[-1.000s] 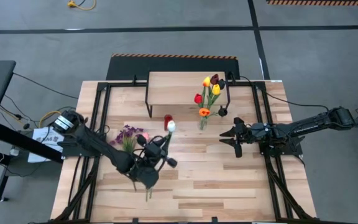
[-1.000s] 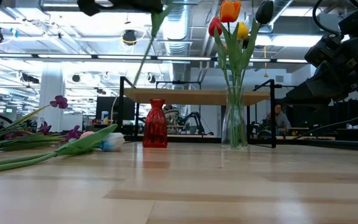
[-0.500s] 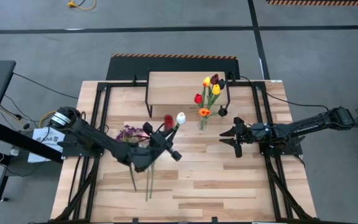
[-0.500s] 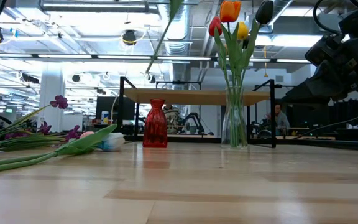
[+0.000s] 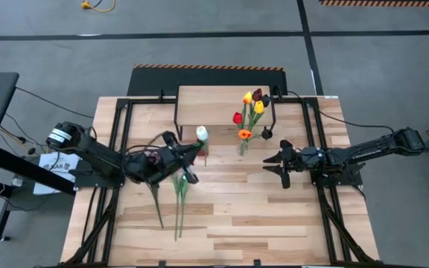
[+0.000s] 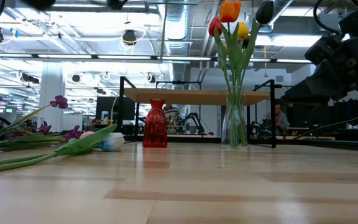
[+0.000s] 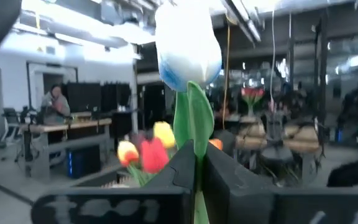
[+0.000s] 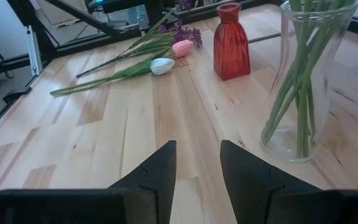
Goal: Pick and place flowers into a vace then onto a shelf
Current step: Put the right white flower into the red vase, then put the white flower into the red vase
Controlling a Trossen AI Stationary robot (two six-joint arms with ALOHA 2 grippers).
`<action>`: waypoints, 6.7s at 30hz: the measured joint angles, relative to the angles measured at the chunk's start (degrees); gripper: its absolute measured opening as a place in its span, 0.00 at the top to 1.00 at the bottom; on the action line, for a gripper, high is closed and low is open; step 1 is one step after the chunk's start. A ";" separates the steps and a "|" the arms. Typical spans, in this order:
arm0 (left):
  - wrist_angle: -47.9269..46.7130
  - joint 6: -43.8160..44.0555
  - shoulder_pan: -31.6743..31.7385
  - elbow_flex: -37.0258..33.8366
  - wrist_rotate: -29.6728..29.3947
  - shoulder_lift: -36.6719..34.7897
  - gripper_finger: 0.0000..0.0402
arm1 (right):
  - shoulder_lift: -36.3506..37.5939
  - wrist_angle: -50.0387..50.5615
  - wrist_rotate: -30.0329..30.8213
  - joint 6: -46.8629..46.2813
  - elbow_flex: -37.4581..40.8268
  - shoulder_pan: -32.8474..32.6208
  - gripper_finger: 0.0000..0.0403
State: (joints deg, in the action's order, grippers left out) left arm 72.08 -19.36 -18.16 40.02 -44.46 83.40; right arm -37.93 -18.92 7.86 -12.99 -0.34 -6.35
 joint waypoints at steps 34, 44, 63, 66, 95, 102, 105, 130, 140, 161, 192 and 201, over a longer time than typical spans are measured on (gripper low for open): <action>9.84 1.90 18.00 -10.50 8.70 0.17 1.00 | 0.00 0.00 2.77 1.57 -0.01 0.11 0.71; 7.82 3.49 19.46 -10.50 11.20 0.20 1.00 | 0.00 0.00 2.76 1.57 -0.01 0.11 0.71; 3.45 6.35 22.12 -10.50 13.07 0.20 1.00 | 0.00 -0.02 2.76 2.49 -0.01 0.11 0.71; 3.36 7.36 22.61 -10.50 14.40 0.20 1.00 | 0.00 -0.02 2.76 2.51 -0.01 0.11 0.71; -3.68 16.16 23.89 -10.50 13.74 0.20 0.99 | 0.00 0.00 2.75 2.47 -0.01 0.11 0.71; -5.36 17.10 22.85 -10.50 13.77 0.20 0.87 | 0.00 0.09 2.73 1.34 -0.02 0.09 0.71; -5.82 17.16 22.02 -10.50 13.76 0.20 0.80 | 0.00 0.53 2.73 0.99 0.00 0.08 0.71; -34.96 24.72 1.28 -10.44 3.06 -12.98 0.67 | 0.02 2.22 2.55 -0.24 -0.02 0.07 0.71; -57.70 48.05 -14.23 -10.44 2.89 -20.51 0.67 | 0.02 2.19 2.73 -0.20 0.00 0.07 0.71; -46.02 61.73 -20.34 -3.78 1.14 -0.56 0.67 | 0.02 1.25 2.73 -0.55 0.00 0.09 0.71; -114.47 97.59 -13.61 26.28 19.37 11.47 0.67 | 0.01 0.42 2.57 -0.63 -0.02 0.00 0.71; -117.31 101.03 -12.19 26.30 23.98 11.83 0.67 | 0.02 0.23 2.63 -0.59 0.00 0.02 0.71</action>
State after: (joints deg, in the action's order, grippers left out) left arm -45.24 81.67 -30.36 66.32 -20.48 95.22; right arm -37.91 -18.69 10.49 -13.58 -0.34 -6.33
